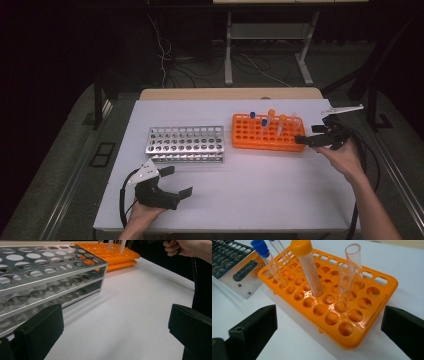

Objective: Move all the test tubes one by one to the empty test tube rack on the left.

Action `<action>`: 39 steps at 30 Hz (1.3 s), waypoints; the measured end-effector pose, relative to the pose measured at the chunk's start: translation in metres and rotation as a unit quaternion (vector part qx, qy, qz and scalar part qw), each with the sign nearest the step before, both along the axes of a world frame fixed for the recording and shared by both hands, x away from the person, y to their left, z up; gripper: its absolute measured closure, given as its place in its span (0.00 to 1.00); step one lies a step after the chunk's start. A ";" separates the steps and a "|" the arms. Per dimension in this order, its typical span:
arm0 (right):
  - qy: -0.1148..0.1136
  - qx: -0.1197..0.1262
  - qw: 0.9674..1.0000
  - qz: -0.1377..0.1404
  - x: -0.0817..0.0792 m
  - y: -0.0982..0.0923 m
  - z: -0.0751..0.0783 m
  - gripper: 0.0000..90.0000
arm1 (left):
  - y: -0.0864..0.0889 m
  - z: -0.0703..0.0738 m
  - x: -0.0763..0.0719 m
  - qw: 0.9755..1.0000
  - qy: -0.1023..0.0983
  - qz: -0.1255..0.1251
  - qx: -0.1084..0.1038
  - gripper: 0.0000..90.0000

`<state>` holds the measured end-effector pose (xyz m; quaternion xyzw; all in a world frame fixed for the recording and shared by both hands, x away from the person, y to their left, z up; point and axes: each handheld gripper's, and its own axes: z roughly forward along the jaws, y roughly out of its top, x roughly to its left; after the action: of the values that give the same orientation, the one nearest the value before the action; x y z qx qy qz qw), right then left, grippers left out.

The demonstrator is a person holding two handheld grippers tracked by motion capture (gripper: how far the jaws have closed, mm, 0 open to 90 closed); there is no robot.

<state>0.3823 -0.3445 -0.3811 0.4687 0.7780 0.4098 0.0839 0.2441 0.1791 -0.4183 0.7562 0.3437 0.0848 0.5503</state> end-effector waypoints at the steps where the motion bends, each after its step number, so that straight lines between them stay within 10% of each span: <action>1: -0.002 -0.001 1.000 0.000 0.002 0.000 -0.001 0.00 | 0.000 0.000 0.000 1.000 0.000 0.000 0.000 0.00; 9: -0.008 -0.009 1.000 0.001 0.013 -0.001 -0.012 0.09 | 0.000 0.000 0.000 1.000 0.000 0.000 -0.001 0.00; 32: -0.033 -0.008 0.999 0.003 0.029 0.008 -0.033 0.80 | 0.001 0.000 0.001 1.000 0.002 -0.001 -0.001 0.00; 39: -0.044 -0.021 0.999 0.003 0.027 0.010 -0.031 0.83 | 0.001 0.000 0.001 1.000 0.002 -0.001 -0.002 0.00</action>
<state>0.4093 -0.3346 -0.4120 0.4461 0.7832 0.4141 0.1267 0.2447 0.1799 -0.4184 0.7557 0.3442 0.0821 0.5512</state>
